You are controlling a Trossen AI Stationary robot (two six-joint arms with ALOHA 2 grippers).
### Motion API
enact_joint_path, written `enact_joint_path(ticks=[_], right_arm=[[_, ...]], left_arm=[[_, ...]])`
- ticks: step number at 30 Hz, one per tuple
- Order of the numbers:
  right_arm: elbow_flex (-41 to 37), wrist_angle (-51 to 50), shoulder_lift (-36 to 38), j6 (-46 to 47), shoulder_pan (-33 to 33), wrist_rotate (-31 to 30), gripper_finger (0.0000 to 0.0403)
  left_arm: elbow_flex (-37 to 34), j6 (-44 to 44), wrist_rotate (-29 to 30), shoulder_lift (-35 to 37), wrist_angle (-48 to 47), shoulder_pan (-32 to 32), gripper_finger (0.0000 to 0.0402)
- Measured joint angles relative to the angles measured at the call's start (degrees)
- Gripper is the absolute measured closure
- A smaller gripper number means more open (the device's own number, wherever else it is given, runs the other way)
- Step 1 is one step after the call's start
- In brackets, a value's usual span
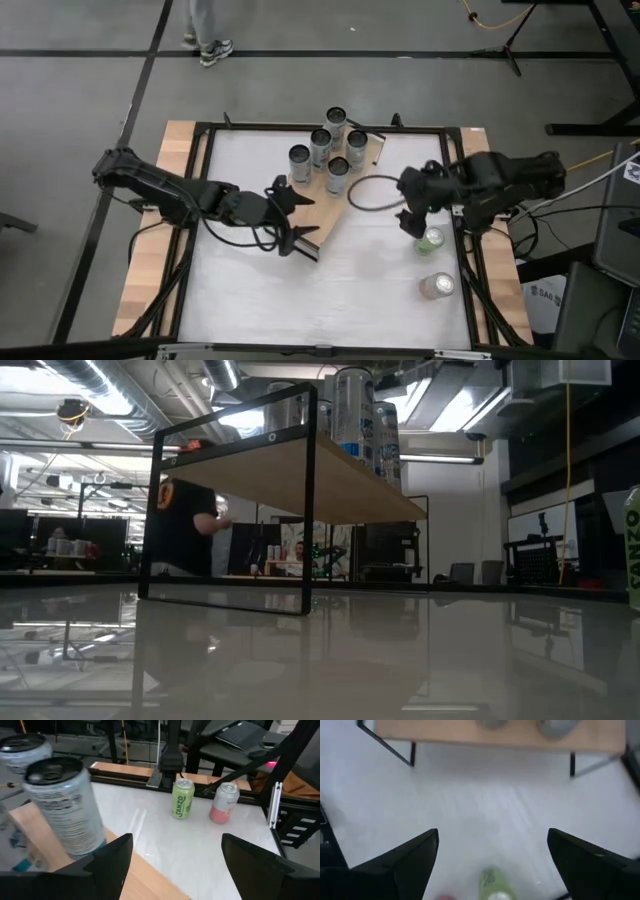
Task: Place canned beverage on shelf
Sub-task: Put the green soda can on the shelf
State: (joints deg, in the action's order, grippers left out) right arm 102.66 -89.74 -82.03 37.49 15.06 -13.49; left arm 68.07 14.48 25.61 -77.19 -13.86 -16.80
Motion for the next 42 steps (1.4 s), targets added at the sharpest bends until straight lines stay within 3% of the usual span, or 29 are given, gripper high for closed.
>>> enact_joint_path(ticks=[5,11,19,28,35,42], right_arm=[[-9.8,-0.21,4.35,12.57,5.1,-0.51,0.004],[-21.81,-0.31,8.06,26.46,10.76,3.74,0.004],[-31.34,-0.28,9.26,38.29,14.82,6.88,0.004],[-38.76,0.24,9.25,39.44,14.94,7.21,0.004],[-43.97,7.79,9.21,38.8,14.94,9.08,0.004],[-46.65,9.23,9.21,38.78,14.94,9.13,0.004]], left_arm=[[0.0,0.33,-0.09,-3.3,2.82,-0.12,0.0103],[0.0,0.7,-0.34,-7.7,9.52,-0.19,0.0102],[0.0,3.44,-0.44,-13.21,16.35,-0.26,0.0102],[0.0,3.56,-0.42,-15.23,19.55,-0.26,0.0102],[0.0,3.45,-0.39,-15.19,21.0,-0.21,0.0102],[0.0,3.41,-0.37,-15.19,20.89,-0.21,0.0102]])
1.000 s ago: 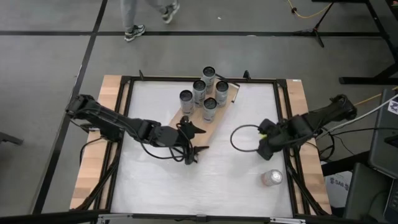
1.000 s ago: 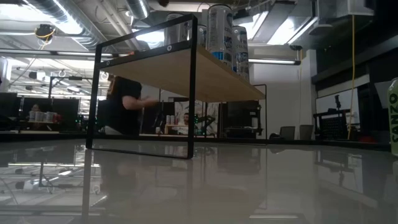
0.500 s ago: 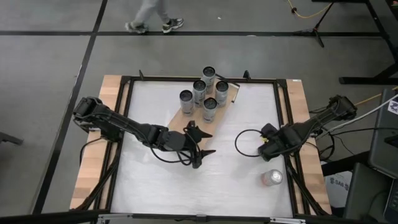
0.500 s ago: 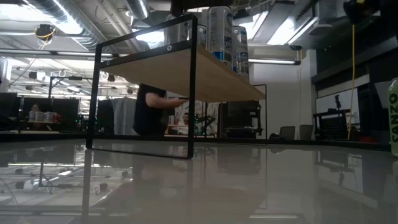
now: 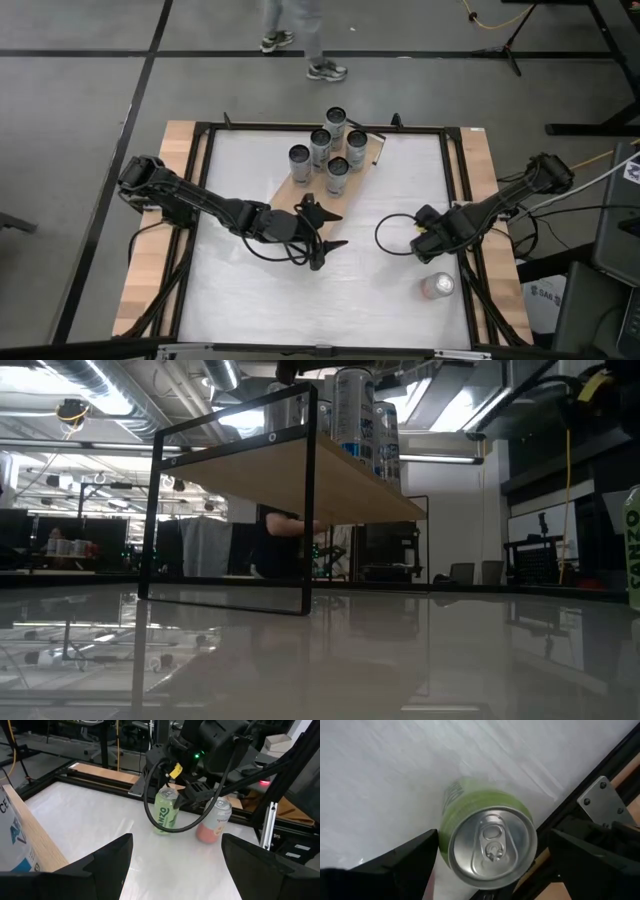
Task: Place canned beverage on shelf
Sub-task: Put the green soda can on the shelf
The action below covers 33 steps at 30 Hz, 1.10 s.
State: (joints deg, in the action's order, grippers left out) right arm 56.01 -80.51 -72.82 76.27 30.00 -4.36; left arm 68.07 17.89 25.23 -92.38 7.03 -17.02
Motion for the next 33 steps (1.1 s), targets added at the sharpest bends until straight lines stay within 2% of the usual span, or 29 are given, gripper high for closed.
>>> enact_joint_path(ticks=[10,21,24,30,33], right_arm=[[-3.36,5.57,0.0,-0.26,0.0,-0.66,0.004],[-4.25,6.41,-0.15,-0.61,0.0,-0.58,0.0041],[-4.25,7.38,-0.15,-2.13,0.0,-0.42,0.0055],[-4.16,9.45,-0.11,-5.39,-0.02,-0.29,0.0116],[-4.16,10.18,-0.09,-8.88,-0.02,-0.29,0.0121]], left_arm=[[0.0,-0.02,0.0,0.0,-0.04,0.0,0.0102],[0.0,-0.04,0.0,0.0,-0.07,0.0,0.0102],[0.0,-0.04,0.0,0.0,-0.07,0.0,0.0102],[0.0,-0.03,0.0,0.0,-0.05,0.0,0.0102],[0.0,0.57,0.0,0.0,-0.06,-0.02,0.0102]])
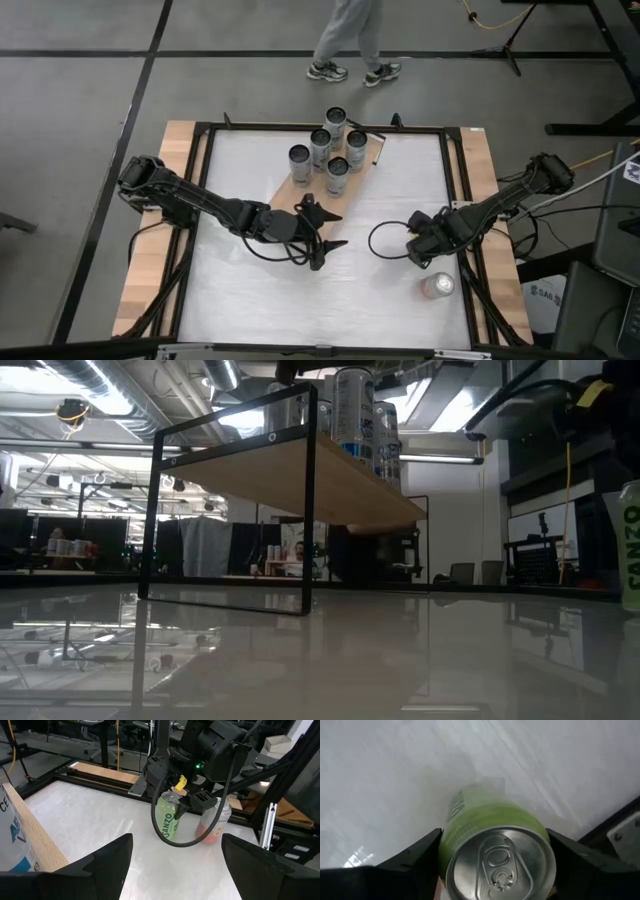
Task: Place canned beverage on shelf
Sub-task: Put the green soda can on the shelf
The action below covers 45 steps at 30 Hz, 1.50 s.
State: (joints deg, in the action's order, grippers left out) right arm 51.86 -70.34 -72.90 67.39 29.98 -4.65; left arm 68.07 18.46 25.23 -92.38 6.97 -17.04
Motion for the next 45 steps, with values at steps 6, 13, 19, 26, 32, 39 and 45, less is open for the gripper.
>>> enact_joint_path(ticks=[6,13,19,26,32,39,45], right_arm=[[0.01,3.42,0.0,-10.97,0.0,-0.16,0.0109],[0.09,11.78,0.0,-26.36,0.0,1.26,0.0114],[-0.11,18.59,-0.13,-38.79,0.0,3.23,0.0109],[1.16,22.57,-2.17,-48.74,0.0,2.72,0.0107],[8.38,21.4,-9.72,-60.51,-0.01,2.22,0.0106],[21.99,14.91,-20.98,-76.09,-0.38,-1.04,0.0106],[30.33,13.56,-28.98,-83.1,-1.98,-2.18,0.0105]], left_arm=[[0.0,2.07,0.05,0.0,0.01,-0.49,0.0102],[0.0,2.12,0.02,0.0,0.01,-2.23,0.0102],[0.0,2.14,0.19,0.0,0.01,-2.95,0.0102],[0.0,2.47,0.94,0.0,0.07,-3.02,0.0102],[0.0,2.49,1.25,0.0,0.14,-3.02,0.0102],[0.0,2.49,1.27,0.0,0.12,-3.02,0.0102],[0.0,2.44,1.27,0.0,0.0,-3.02,0.0102]])
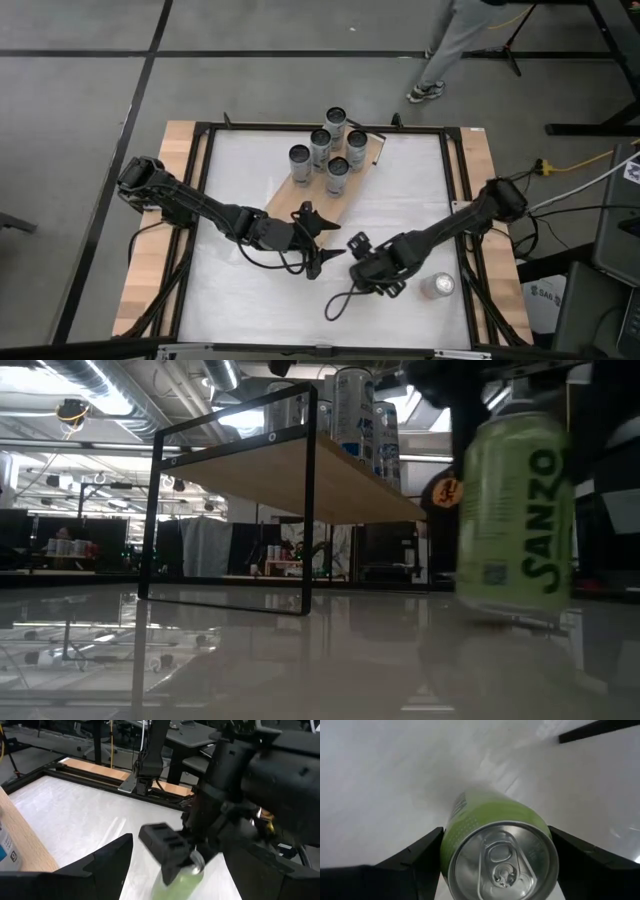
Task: Place canned beverage on shelf
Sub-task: Put the green soda can on the shelf
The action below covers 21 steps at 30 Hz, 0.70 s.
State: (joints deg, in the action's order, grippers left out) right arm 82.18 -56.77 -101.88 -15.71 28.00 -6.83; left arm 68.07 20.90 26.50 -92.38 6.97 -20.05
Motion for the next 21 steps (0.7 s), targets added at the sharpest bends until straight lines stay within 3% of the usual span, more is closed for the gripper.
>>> enact_joint_path(ticks=[12,21], right_arm=[[2.37,0.87,-4.13,-1.52,-2.57,1.5,0.0104],[2.96,3.11,-4.45,-1.36,-2.57,1.81,0.0076]], left_arm=[[-0.02,-0.48,-0.5,0.02,-1.39,0.0,0.0103],[-0.02,-0.5,-0.55,0.02,-1.38,-0.02,0.0102]])
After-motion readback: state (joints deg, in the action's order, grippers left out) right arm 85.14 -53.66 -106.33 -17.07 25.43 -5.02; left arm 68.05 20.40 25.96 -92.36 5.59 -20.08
